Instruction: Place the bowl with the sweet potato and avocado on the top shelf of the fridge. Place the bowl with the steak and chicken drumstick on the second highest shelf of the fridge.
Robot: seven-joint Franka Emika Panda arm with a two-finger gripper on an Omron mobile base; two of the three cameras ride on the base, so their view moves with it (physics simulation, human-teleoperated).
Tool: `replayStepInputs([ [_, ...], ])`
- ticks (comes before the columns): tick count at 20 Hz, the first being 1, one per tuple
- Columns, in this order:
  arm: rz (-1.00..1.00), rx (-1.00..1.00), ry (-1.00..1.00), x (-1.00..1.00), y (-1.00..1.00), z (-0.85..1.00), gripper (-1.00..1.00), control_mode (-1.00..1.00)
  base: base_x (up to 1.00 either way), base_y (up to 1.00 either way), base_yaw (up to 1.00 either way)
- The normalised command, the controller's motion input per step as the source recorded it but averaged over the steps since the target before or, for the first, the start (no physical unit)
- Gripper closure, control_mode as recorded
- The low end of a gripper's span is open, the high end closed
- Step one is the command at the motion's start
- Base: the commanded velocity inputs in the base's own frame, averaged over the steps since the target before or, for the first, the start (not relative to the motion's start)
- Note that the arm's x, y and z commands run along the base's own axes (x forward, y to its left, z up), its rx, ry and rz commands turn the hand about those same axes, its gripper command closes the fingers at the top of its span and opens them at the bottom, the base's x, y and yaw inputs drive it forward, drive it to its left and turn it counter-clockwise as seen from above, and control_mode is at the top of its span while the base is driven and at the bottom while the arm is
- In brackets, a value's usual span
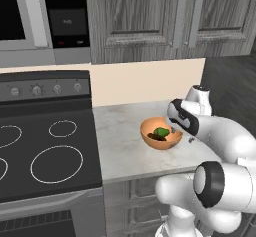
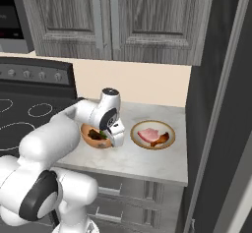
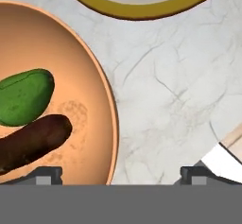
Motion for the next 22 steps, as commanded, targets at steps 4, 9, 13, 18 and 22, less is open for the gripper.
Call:
replayStepInputs([
  [4, -0.12, 0.02, 0.02, 0.32, -0.04, -0.43, -1.0, -1.0, 0.0, 0.0, 0.0],
  [9, -0.09, 0.01, 0.0, 0.33, 0.0, -0.41, -1.0, -1.0, 0.0, 0.0, 0.0],
  [13, -0.08, 0.01, 0.0, 0.23, 0.0, -0.35, 1.0, -1.0, 0.0, 0.0, 0.0],
  [18, -0.01, 0.01, 0.0, 0.0, 0.0, -0.02, 1.0, -1.0, 0.0, 0.0, 0.0],
  [22, 0.0, 0.01, 0.0, -0.11, 0.0, 0.0, 1.0, -1.0, 0.0, 0.0, 0.0],
])
